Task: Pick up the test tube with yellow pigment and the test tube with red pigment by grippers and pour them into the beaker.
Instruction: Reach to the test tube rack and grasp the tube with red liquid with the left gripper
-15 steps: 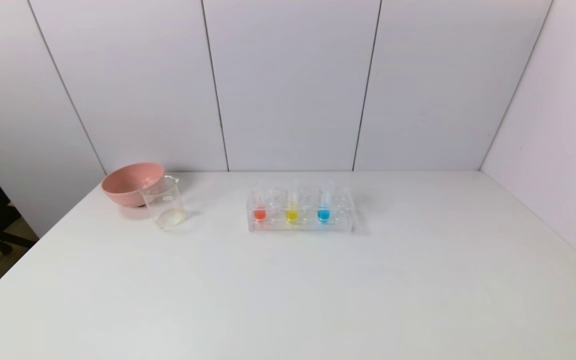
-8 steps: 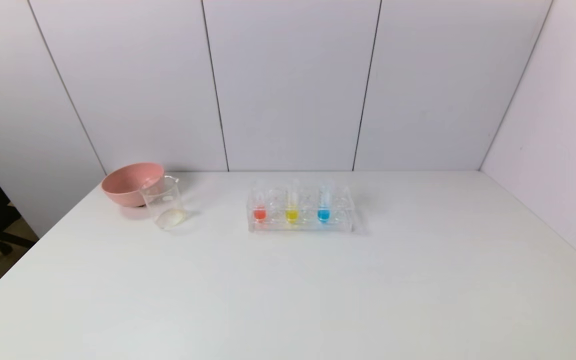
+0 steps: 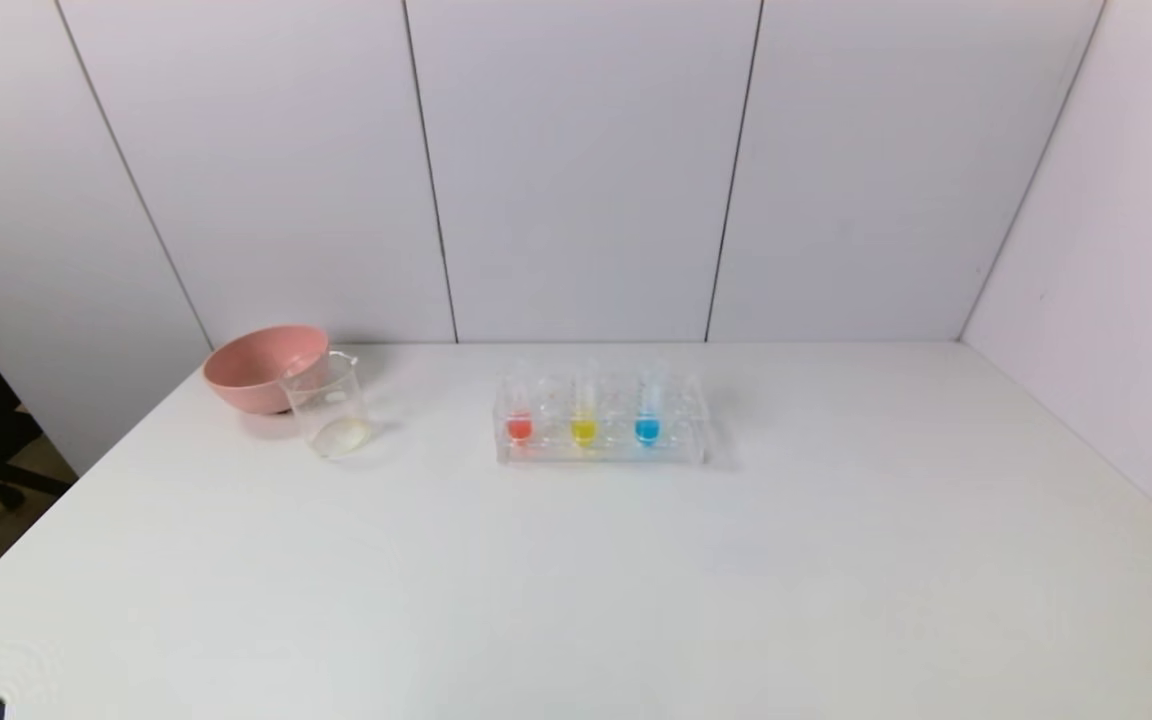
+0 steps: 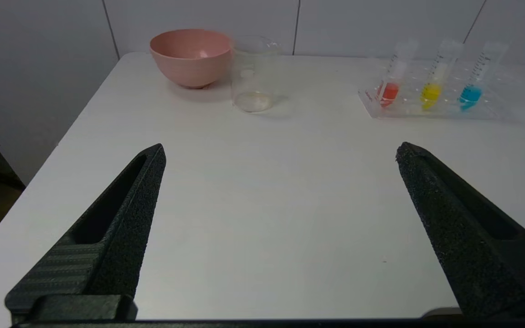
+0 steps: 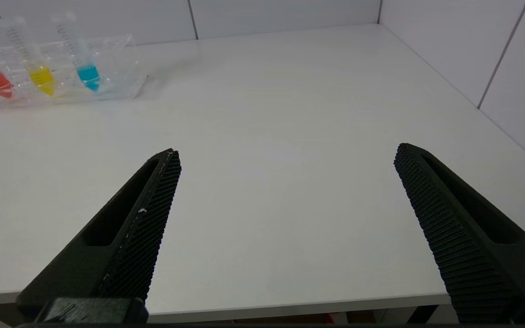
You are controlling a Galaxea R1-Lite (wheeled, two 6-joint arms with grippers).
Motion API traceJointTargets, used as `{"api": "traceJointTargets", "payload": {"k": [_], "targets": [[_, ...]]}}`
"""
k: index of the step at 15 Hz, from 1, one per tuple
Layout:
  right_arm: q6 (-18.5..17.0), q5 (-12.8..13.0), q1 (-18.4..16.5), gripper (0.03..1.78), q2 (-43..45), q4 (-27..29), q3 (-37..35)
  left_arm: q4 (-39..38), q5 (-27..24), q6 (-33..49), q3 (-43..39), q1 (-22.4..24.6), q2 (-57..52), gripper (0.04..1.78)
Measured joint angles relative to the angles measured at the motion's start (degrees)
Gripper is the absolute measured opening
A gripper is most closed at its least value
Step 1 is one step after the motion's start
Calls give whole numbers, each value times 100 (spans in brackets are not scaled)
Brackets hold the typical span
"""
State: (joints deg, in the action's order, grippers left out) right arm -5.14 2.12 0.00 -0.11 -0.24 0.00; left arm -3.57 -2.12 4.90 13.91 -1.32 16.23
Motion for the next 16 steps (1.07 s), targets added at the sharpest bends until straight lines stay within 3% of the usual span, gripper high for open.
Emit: {"api": "traceJointTargets", "payload": {"k": [4, 6, 8, 10, 13, 16], "targets": [[-2, 0, 0, 171, 0, 0, 0, -1145, -479, 41, 450, -113, 1914, 176], [0, 0, 0, 171, 0, 2, 0, -1553, -1083, 28, 833, -143, 2848, 176], [-2, 0, 0, 171, 0, 0, 0, -1720, -2046, 9, 1274, -240, 3716, 176], [-2, 0, 0, 171, 0, 2, 0, -1764, -2704, -11, 1564, -717, 4430, 176], [0, 2, 0, 171, 0, 0, 0, -1798, -2383, -16, 1872, -1725, 5268, 176], [-2, 0, 0, 171, 0, 0, 0, -1859, -758, 260, 2302, -2812, 6251, 176]]}}
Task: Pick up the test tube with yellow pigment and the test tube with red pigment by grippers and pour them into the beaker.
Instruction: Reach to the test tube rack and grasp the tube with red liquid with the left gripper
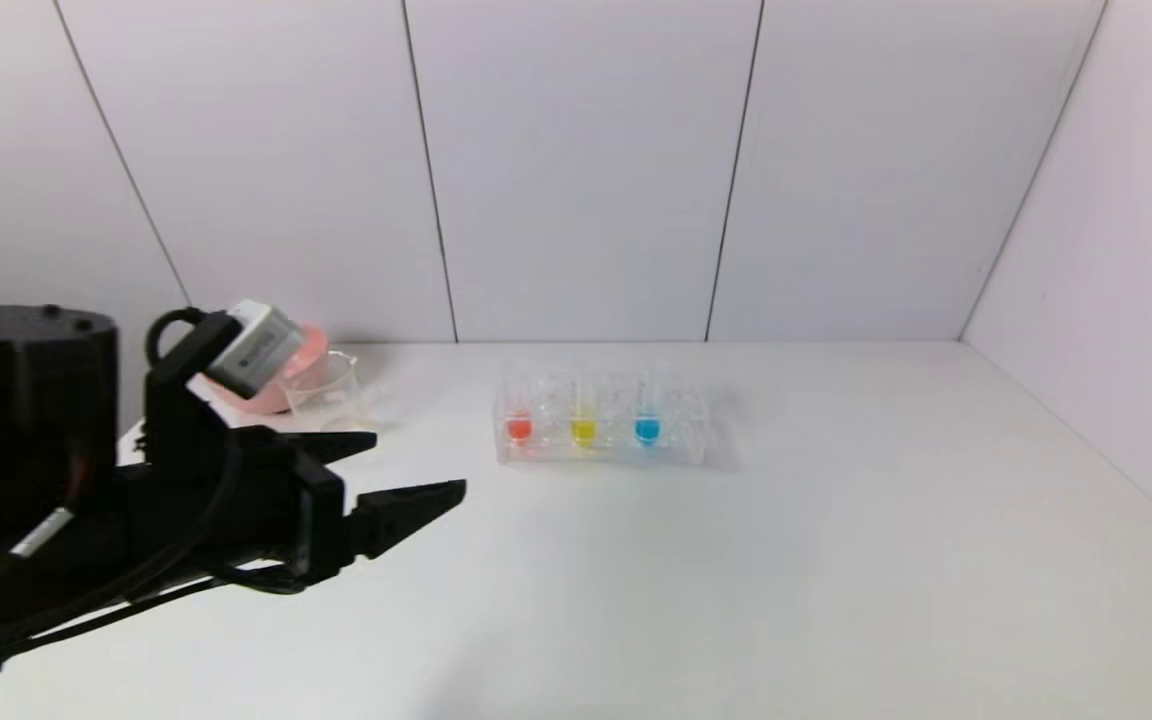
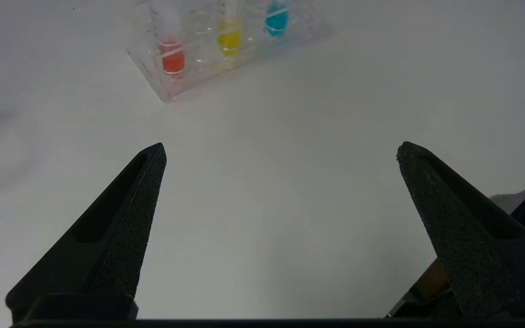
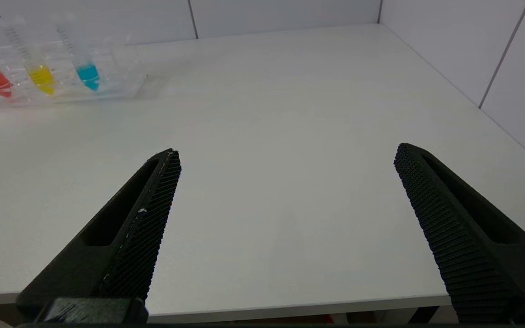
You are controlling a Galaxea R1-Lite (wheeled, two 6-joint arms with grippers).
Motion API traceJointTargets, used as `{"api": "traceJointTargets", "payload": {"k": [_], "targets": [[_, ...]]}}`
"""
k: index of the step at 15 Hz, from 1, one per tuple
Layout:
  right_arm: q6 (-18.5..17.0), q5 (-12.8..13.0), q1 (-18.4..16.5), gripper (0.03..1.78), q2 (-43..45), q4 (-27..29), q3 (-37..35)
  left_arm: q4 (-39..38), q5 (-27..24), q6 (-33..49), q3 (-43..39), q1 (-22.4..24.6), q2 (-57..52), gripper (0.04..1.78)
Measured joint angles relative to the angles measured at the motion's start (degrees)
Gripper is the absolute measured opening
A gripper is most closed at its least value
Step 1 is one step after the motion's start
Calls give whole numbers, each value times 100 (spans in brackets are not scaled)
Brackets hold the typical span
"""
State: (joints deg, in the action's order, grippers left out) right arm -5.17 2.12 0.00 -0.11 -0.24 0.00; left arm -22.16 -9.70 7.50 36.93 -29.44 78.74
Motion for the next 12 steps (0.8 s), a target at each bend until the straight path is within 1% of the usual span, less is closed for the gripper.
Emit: {"api": "traceJointTargets", "payload": {"k": [2, 4, 6, 8, 9, 10, 12], "targets": [[0, -1, 0, 171, 0, 2, 0, -13, 1172, 479, 367, -550, 546, 176], [0, -1, 0, 171, 0, 0, 0, -49, 2304, 939, 664, -903, 996, 176], [0, 0, 0, 171, 0, 0, 0, -311, 3291, 1231, 825, -1104, 1414, 176], [0, -1, 0, 171, 0, 0, 0, -923, 4109, 1279, 846, -1196, 1812, 176], [0, 0, 0, 171, 0, 2, 0, -1185, 4302, 1276, 800, -1234, 1941, 176], [0, -1, 0, 171, 0, 2, 0, -1358, 4357, 1276, 769, -1281, 2071, 176], [0, 0, 0, 171, 0, 0, 0, -1380, 4368, 1273, 784, -1298, 2281, 176]]}}
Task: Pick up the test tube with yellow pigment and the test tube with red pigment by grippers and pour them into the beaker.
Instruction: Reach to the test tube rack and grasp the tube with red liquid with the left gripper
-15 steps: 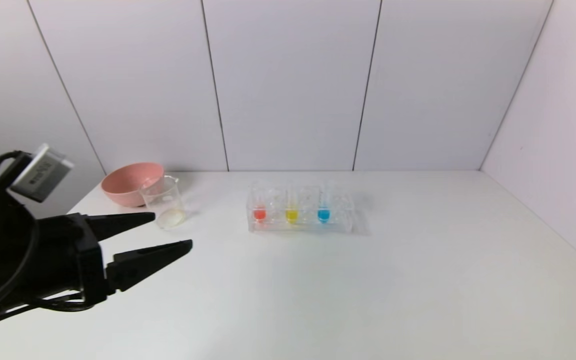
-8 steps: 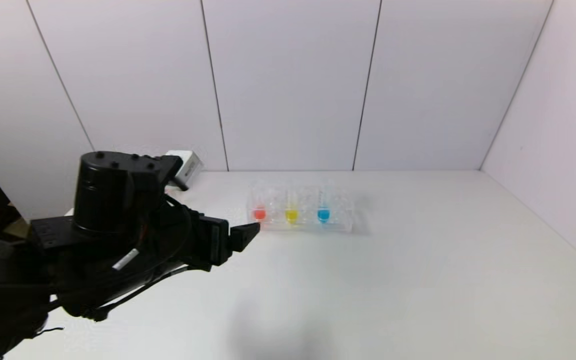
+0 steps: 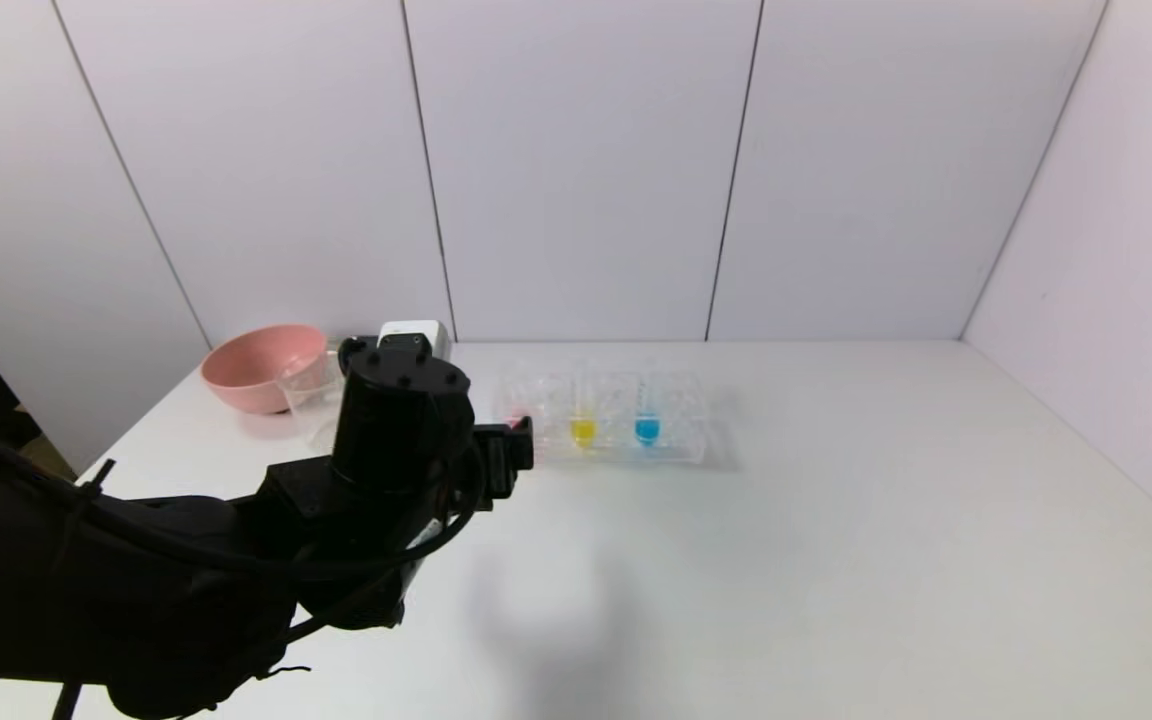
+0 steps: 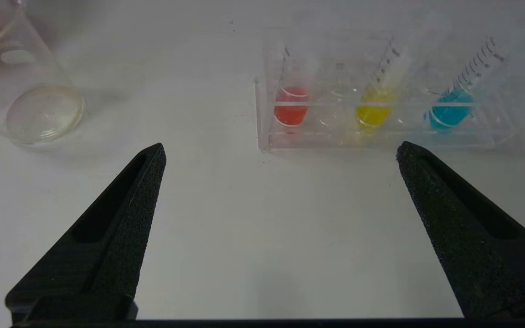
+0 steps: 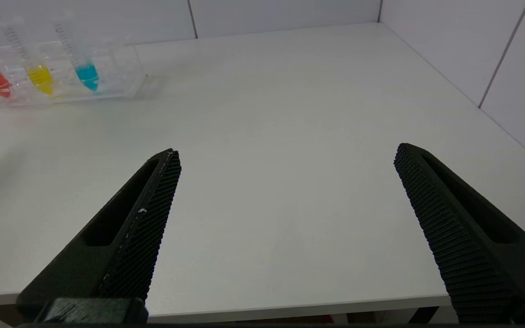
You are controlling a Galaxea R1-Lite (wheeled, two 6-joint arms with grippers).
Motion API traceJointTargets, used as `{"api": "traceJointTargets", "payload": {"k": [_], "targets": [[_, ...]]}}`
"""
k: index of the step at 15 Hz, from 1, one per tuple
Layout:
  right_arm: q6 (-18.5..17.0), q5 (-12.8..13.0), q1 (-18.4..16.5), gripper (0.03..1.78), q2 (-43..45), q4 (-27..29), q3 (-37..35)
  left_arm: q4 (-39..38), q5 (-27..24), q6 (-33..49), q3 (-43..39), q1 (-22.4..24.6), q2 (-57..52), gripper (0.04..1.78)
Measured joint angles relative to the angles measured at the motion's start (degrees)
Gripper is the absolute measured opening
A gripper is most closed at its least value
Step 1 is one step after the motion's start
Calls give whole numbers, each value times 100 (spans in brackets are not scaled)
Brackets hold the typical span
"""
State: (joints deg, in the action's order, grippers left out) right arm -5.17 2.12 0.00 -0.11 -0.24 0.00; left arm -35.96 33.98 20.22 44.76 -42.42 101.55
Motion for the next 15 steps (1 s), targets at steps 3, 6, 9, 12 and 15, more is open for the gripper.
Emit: {"api": "traceJointTargets", "payload": {"k": [3, 6, 9, 12, 15], "targets": [[2, -1, 0, 171, 0, 2, 0, -127, 22, -33, 115, -18, 358, 176], [0, -1, 0, 171, 0, 2, 0, -802, -5, -452, 230, -5, 813, 176], [0, -1, 0, 171, 0, 2, 0, -1370, -29, -937, 501, 108, 1240, 176], [0, -1, 0, 171, 0, 2, 0, -1365, -55, -1135, 964, 263, 1581, 176], [2, 0, 0, 171, 0, 2, 0, -1396, -105, -1179, 1254, 414, 1843, 176]]}}
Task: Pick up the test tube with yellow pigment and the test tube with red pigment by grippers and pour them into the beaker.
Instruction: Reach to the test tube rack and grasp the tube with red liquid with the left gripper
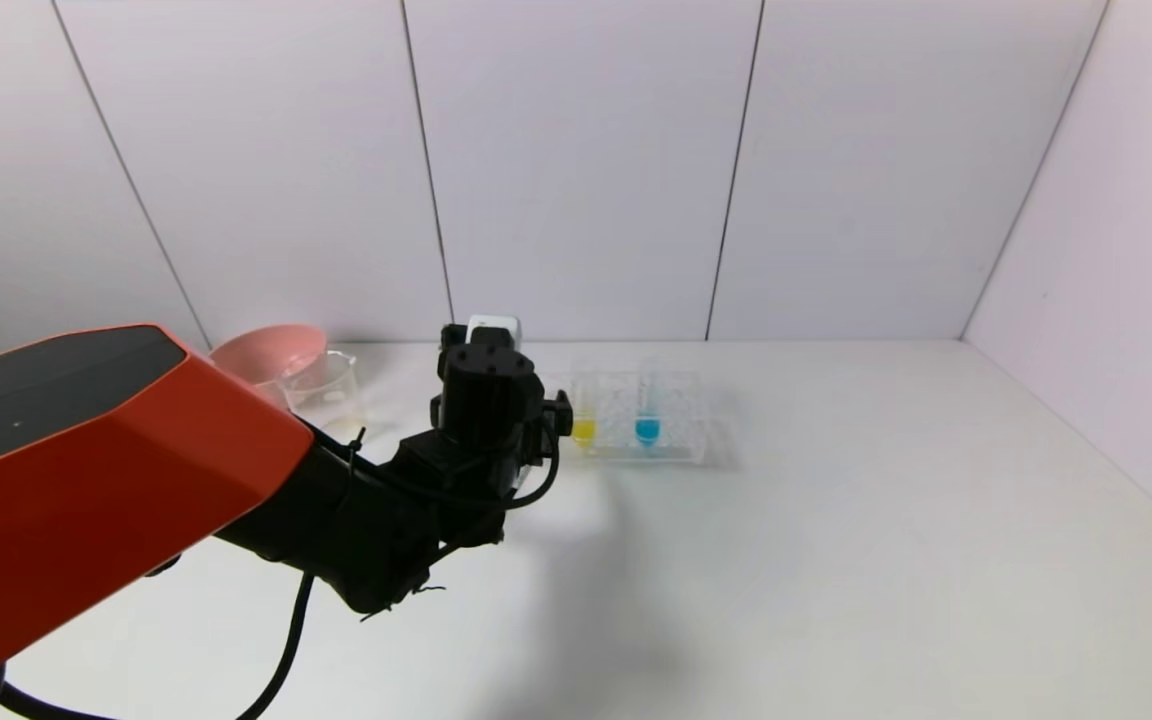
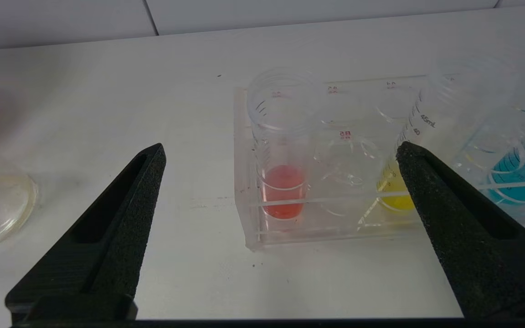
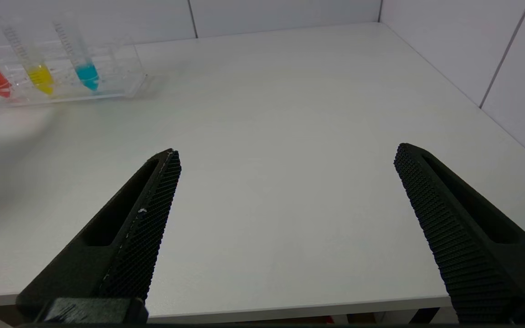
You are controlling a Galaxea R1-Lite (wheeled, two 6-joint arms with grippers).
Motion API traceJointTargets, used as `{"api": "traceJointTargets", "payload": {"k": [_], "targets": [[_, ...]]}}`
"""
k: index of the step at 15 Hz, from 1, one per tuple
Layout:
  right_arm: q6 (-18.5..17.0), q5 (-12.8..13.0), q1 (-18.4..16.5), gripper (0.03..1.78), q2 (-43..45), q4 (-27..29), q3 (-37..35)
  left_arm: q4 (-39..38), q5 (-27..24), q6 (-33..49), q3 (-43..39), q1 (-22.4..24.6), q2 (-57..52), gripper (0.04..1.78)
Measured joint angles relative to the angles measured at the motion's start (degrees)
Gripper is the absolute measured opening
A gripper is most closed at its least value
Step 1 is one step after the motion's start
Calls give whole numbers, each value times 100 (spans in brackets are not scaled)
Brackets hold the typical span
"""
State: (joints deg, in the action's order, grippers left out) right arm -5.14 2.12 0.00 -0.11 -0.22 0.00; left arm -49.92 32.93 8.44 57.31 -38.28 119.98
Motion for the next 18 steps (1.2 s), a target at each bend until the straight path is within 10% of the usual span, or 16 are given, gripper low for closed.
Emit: {"api": "traceJointTargets", "payload": {"k": [8, 18], "targets": [[0, 0, 0, 171, 0, -2, 0, -22, -62, -1, 156, 39, 157, 168], [-2, 2, 0, 171, 0, -2, 0, -118, -60, 2, 171, 30, 183, 42]]}}
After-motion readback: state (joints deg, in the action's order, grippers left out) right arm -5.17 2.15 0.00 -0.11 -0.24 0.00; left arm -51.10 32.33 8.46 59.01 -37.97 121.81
